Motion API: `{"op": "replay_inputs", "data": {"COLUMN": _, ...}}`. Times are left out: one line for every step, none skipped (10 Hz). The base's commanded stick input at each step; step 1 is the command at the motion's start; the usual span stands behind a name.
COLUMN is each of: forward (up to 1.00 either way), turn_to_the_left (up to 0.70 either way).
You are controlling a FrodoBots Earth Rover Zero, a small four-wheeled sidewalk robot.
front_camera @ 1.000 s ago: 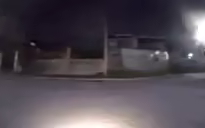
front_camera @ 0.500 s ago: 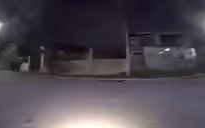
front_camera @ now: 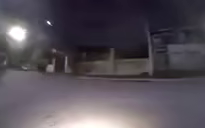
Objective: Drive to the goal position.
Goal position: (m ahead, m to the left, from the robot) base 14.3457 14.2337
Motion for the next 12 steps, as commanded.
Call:
{"op": "replay_inputs", "data": {"forward": 0.00, "turn_to_the_left": 0.50}}
{"op": "replay_inputs", "data": {"forward": 0.00, "turn_to_the_left": 0.50}}
{"op": "replay_inputs", "data": {"forward": 0.00, "turn_to_the_left": 0.50}}
{"op": "replay_inputs", "data": {"forward": 0.00, "turn_to_the_left": 0.50}}
{"op": "replay_inputs", "data": {"forward": 0.00, "turn_to_the_left": 0.50}}
{"op": "replay_inputs", "data": {"forward": 0.00, "turn_to_the_left": 0.50}}
{"op": "replay_inputs", "data": {"forward": 0.00, "turn_to_the_left": 0.50}}
{"op": "replay_inputs", "data": {"forward": 0.00, "turn_to_the_left": 0.50}}
{"op": "replay_inputs", "data": {"forward": 0.00, "turn_to_the_left": 0.42}}
{"op": "replay_inputs", "data": {"forward": 0.00, "turn_to_the_left": 0.00}}
{"op": "replay_inputs", "data": {"forward": 0.00, "turn_to_the_left": 0.00}}
{"op": "replay_inputs", "data": {"forward": 0.00, "turn_to_the_left": 0.00}}
